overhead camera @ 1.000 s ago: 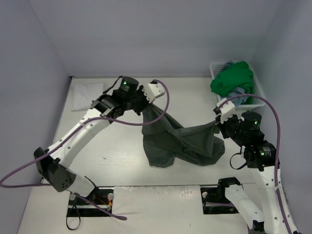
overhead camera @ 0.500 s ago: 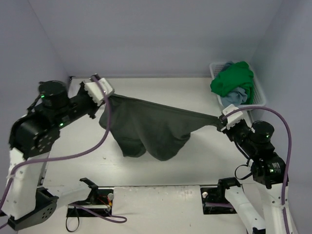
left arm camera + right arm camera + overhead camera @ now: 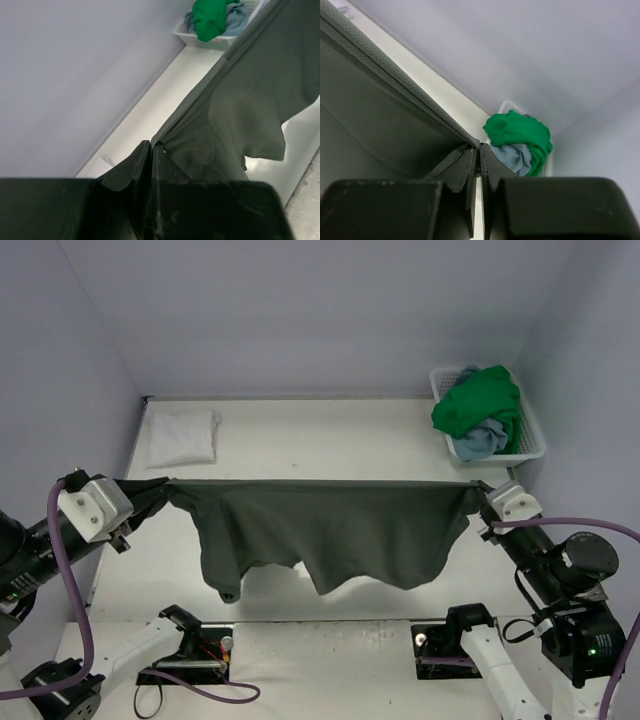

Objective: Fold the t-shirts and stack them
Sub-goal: Flatten out the tshirt

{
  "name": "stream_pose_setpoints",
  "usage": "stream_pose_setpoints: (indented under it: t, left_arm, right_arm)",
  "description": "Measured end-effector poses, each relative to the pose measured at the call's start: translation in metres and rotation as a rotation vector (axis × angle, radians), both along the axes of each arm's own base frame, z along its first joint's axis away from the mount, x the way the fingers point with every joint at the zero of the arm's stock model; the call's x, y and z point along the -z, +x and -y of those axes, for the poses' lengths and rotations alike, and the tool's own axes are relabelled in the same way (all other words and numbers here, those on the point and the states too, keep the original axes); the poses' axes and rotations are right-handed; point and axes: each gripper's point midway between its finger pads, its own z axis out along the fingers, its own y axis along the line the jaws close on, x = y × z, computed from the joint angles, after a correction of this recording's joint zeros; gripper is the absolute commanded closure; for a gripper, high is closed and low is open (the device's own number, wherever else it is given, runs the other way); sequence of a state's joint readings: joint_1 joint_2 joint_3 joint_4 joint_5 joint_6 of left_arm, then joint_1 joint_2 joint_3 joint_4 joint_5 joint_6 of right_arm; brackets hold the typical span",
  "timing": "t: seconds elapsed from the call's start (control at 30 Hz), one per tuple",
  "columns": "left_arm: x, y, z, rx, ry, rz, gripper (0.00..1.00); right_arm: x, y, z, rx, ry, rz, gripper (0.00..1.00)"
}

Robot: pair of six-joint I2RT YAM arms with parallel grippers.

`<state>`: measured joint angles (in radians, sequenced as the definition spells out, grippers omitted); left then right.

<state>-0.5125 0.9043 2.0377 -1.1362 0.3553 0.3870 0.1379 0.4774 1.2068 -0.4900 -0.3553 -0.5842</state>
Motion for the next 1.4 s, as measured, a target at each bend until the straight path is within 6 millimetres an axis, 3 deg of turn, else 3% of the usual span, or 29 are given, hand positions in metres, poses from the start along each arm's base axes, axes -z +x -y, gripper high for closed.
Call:
stream_pose_setpoints:
  t: [0.2, 0.3, 0.4, 0.53, 0.67, 0.83, 0.93, 1.03, 1.2, 1.4]
  left_arm:
    - [0.022, -0.005, 0.007, 0.039, 0.004, -0.077, 1.00]
    - [0.044, 0.010, 0.016, 0.047, 0.043, -0.133, 1.00]
    - [0.077, 0.036, 0.028, 0.042, 0.110, -0.198, 1.00]
    - [0.128, 0.094, 0.046, 0.002, 0.213, -0.269, 1.00]
    - [0.190, 0.172, 0.058, -0.079, 0.298, -0.342, 1.00]
    - [0.270, 0.280, 0.047, -0.225, 0.321, -0.471, 1.00]
    - [0.306, 0.322, 0.036, -0.299, 0.338, -0.497, 1.00]
    - [0.324, 0.352, 0.033, -0.355, 0.354, -0.478, 1.00]
    - [0.331, 0.392, 0.035, -0.425, 0.334, -0.396, 1.00]
    - [0.348, 0.428, 0.036, -0.496, 0.304, -0.369, 1.00]
  right_arm:
    - [0.038, 0.020, -0.009, -0.037, -0.007, -0.121, 1.00]
    - [0.068, 0.044, -0.012, -0.035, -0.020, -0.215, 1.00]
    - [0.111, 0.072, -0.014, -0.025, -0.038, -0.343, 1.00]
    - [0.165, 0.109, -0.015, -0.003, -0.062, -0.485, 1.00]
    - [0.218, 0.143, -0.012, 0.034, -0.097, -0.587, 1.00]
    - [0.255, 0.183, -0.010, 0.067, -0.124, -0.621, 1.00]
    - [0.269, 0.203, -0.011, 0.084, -0.130, -0.618, 1.00]
    - [0.286, 0.219, -0.013, 0.103, -0.135, -0.628, 1.00]
    - [0.315, 0.245, -0.013, 0.170, -0.148, -0.638, 1.00]
    - [0.327, 0.270, -0.001, 0.297, -0.142, -0.606, 1.00]
